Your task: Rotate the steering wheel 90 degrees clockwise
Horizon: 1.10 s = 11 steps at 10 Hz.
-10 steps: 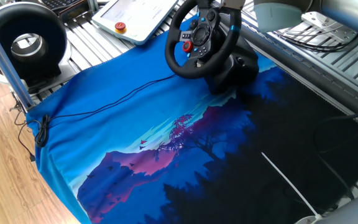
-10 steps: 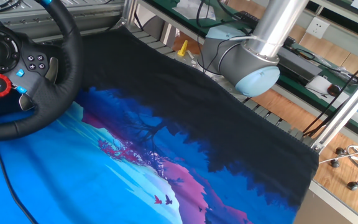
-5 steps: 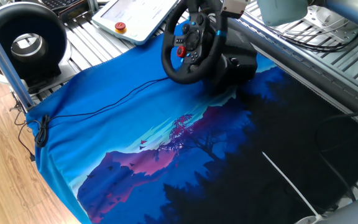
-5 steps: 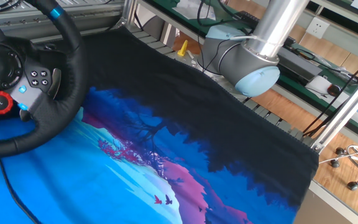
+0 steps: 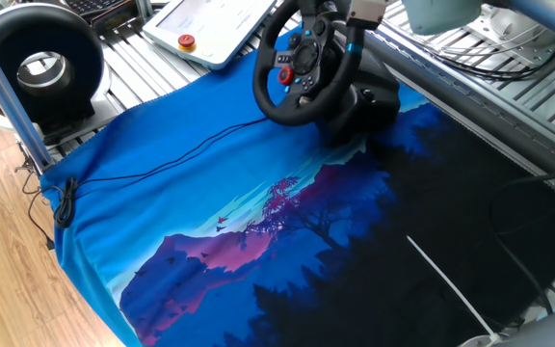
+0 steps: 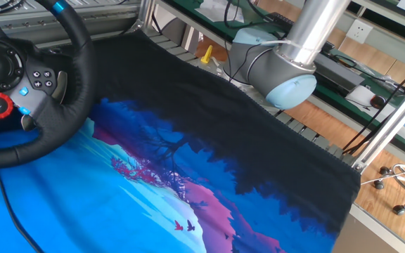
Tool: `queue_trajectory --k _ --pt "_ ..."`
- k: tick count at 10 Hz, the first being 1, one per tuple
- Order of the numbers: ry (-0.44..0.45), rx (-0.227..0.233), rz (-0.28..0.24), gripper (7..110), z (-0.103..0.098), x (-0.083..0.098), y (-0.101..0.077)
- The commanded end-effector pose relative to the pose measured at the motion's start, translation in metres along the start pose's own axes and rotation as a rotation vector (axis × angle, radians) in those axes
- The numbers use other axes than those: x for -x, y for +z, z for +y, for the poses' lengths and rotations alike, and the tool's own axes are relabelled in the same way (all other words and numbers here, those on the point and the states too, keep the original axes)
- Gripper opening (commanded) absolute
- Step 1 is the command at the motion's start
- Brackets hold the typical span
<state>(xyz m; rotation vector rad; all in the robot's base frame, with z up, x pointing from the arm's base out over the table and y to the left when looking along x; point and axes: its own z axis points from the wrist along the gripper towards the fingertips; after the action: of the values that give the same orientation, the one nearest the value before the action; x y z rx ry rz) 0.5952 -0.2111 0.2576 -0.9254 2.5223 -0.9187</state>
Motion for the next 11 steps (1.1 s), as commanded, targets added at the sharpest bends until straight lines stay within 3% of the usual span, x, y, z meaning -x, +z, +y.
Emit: queue_trajectory --k 1,5,9,11 --pt "-0.068 -0.071 0.040 7 -0.023 -0.012 -0.008" --pt "-0.080 -0.117 0.039 7 -0.041 -0.009 -0.025" --pt "-0.035 -0.115 -0.031 7 -0.042 0.016 -0.032" --pt "-0.025 -0.136 -0.017 7 -0.048 0.017 -0.035"
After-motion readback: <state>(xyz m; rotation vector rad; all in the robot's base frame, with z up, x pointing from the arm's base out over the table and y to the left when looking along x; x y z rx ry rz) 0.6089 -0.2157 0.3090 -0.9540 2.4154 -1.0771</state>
